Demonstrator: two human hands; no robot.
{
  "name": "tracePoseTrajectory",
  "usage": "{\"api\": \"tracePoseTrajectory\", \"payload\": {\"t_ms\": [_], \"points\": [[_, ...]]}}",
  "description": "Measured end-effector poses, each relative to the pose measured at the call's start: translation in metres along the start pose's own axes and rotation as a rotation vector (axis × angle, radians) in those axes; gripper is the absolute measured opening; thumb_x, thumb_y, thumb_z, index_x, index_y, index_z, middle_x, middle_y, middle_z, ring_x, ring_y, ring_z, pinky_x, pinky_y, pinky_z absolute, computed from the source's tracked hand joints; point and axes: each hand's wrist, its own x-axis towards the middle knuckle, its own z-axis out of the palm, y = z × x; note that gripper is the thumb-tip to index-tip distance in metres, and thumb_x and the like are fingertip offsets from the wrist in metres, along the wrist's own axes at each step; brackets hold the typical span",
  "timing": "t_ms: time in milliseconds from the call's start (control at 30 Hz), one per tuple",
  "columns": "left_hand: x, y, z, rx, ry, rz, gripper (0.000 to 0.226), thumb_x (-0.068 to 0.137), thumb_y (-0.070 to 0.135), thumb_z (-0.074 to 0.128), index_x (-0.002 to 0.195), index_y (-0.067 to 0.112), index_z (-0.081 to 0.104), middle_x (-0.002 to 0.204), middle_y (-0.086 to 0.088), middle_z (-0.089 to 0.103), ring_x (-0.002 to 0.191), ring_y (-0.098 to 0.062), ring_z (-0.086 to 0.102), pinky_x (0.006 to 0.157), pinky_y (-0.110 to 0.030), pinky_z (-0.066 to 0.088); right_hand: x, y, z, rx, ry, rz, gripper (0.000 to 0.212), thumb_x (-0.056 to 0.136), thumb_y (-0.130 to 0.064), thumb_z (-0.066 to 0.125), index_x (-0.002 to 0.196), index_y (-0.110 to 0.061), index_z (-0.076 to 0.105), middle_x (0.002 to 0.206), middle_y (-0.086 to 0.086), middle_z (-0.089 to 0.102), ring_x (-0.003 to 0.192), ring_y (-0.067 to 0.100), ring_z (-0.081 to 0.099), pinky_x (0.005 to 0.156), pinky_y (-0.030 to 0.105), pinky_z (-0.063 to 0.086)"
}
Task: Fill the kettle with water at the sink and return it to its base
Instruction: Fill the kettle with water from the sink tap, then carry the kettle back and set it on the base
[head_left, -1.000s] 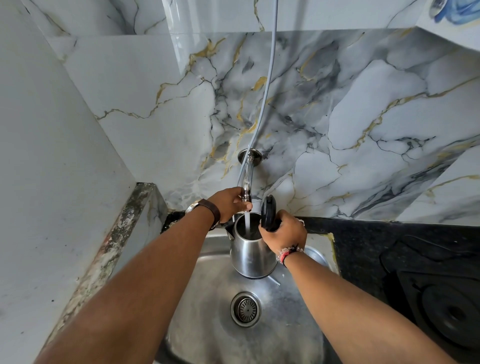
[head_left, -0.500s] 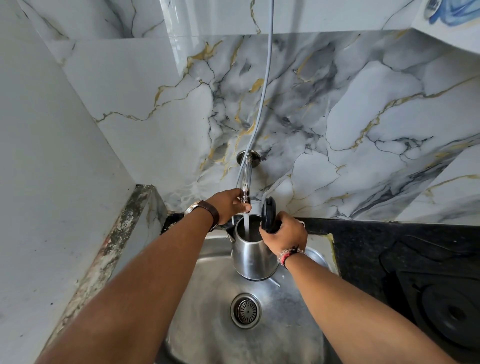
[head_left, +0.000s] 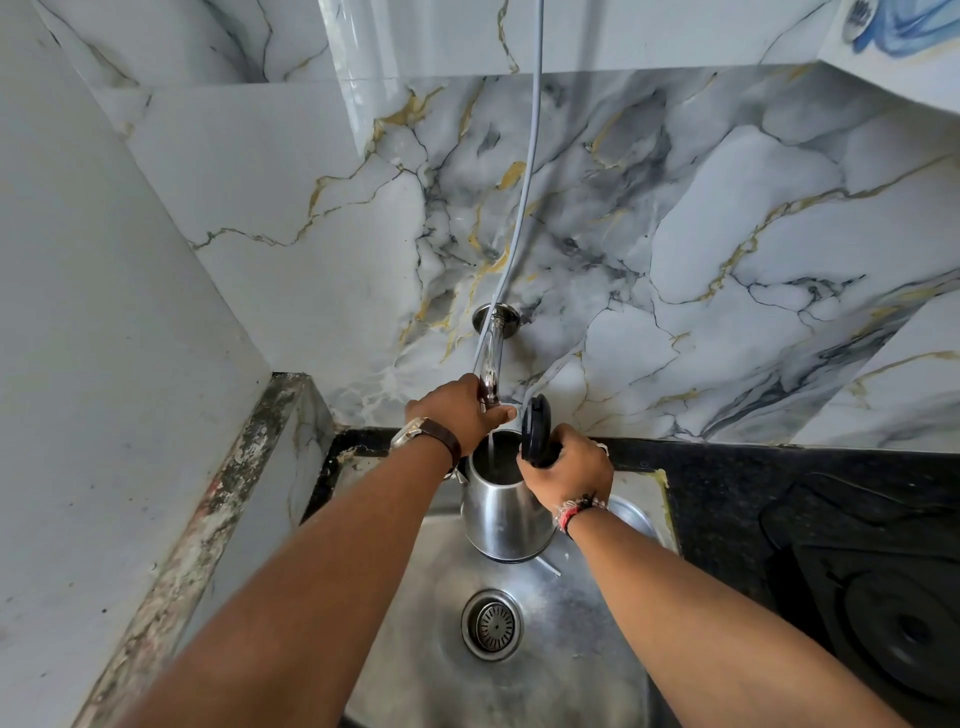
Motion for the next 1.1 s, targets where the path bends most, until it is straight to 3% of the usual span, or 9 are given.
{"api": "tracePoseTrajectory", "payload": {"t_ms": [200,333,400,467,533,600,700,1000,1100], "points": [[-0.004,0.014,0.007,0.045,0.146,-0.108,0.052,0.076,0.08,0.05,0.094,0.031,0.052,0.082,0.008,0.062,0.077,-0.021,0.059,0.079,-0.043,0.043,0.002,-0.001,0.0,-0.007,0.005,0.006,0.039,0.063,-0.063,0.066,0.067,-0.025,0.057,0.056,-0.014,0.052,0.065,0.023,0.065,0.053,0.026,0.036],[-0.013,-0.006,0.014,-0.121,0.127,0.098,0.049,0.086,0.073,0.043,0.1,0.028,0.055,0.093,0.003,0.066,0.084,-0.024,0.061,0.073,-0.041,0.049,0.0,0.002,-0.001,0.001,0.007,0.02,0.037,0.063,-0.061,0.068,0.066,-0.027,0.055,0.056,-0.013,0.054,0.065,0.023,0.065,0.053,0.027,0.037],[-0.023,-0.028,0.024,-0.038,0.109,0.22,0.047,0.091,0.057,0.033,0.12,0.028,0.055,0.113,-0.003,0.068,0.103,-0.03,0.06,0.081,-0.044,0.048,-0.002,0.004,-0.001,0.01,0.013,0.023,0.038,0.063,-0.061,0.067,0.066,-0.026,0.054,0.058,-0.01,0.059,0.066,0.024,0.065,0.054,0.027,0.037],[-0.034,-0.042,0.035,0.07,0.019,0.213,0.064,0.083,0.043,0.038,0.144,0.026,0.042,0.138,-0.008,0.059,0.126,-0.032,0.051,0.096,-0.048,0.045,-0.002,0.006,-0.002,0.017,0.013,0.026,0.038,0.062,-0.061,0.067,0.065,-0.026,0.054,0.06,-0.009,0.061,0.066,0.023,0.065,0.053,0.027,0.038],[-0.042,-0.043,0.044,0.123,-0.093,0.167,0.086,0.072,0.045,0.034,0.155,0.024,0.023,0.157,-0.006,0.039,0.144,-0.03,0.032,0.111,-0.052,0.034,0.0,0.006,-0.004,0.018,0.005,0.033,0.039,0.062,-0.062,0.068,0.065,-0.026,0.053,0.06,-0.011,0.06,0.066,0.022,0.064,0.053,0.027,0.039],[-0.048,-0.039,0.052,0.185,-0.162,0.158,0.096,0.067,0.049,0.026,0.158,0.021,0.008,0.166,-0.001,0.02,0.151,-0.026,0.015,0.118,-0.051,0.022,0.002,0.005,-0.006,0.009,0.007,0.039,0.039,0.061,-0.063,0.068,0.065,-0.028,0.052,0.058,-0.013,0.056,0.066,0.022,0.063,0.053,0.027,0.036],[-0.06,-0.034,0.066,0.261,-0.169,0.109,0.094,0.08,0.051,0.034,0.157,0.016,-0.009,0.168,-0.003,0.0,0.153,-0.028,0.002,0.12,-0.052,0.013,-0.002,0.004,-0.006,0.011,0.01,0.043,0.039,0.06,-0.063,0.068,0.065,-0.028,0.052,0.058,-0.013,0.056,0.065,0.022,0.063,0.053,0.026,0.036],[-0.096,-0.026,0.061,0.353,-0.045,0.088,0.095,0.09,0.052,0.043,0.156,0.013,-0.013,0.167,-0.008,-0.01,0.151,-0.03,-0.014,0.121,-0.052,-0.003,-0.023,-0.003,-0.026,0.029,0.015,0.039,0.041,0.059,-0.062,0.068,0.074,-0.025,0.063,0.07,-0.008,0.069,0.071,0.024,0.068,0.055,0.03,0.048],[-0.106,-0.004,0.067,0.389,-0.049,0.163,0.085,0.094,0.041,0.036,0.155,0.01,-0.015,0.166,-0.01,-0.013,0.15,-0.031,-0.019,0.12,-0.049,-0.008,-0.036,0.011,-0.051,0.035,0.074,0.075,0.043,0.058,-0.065,0.066,0.077,-0.026,0.067,0.072,-0.01,0.071,0.074,0.022,0.069,0.057,0.028,0.048]]}}
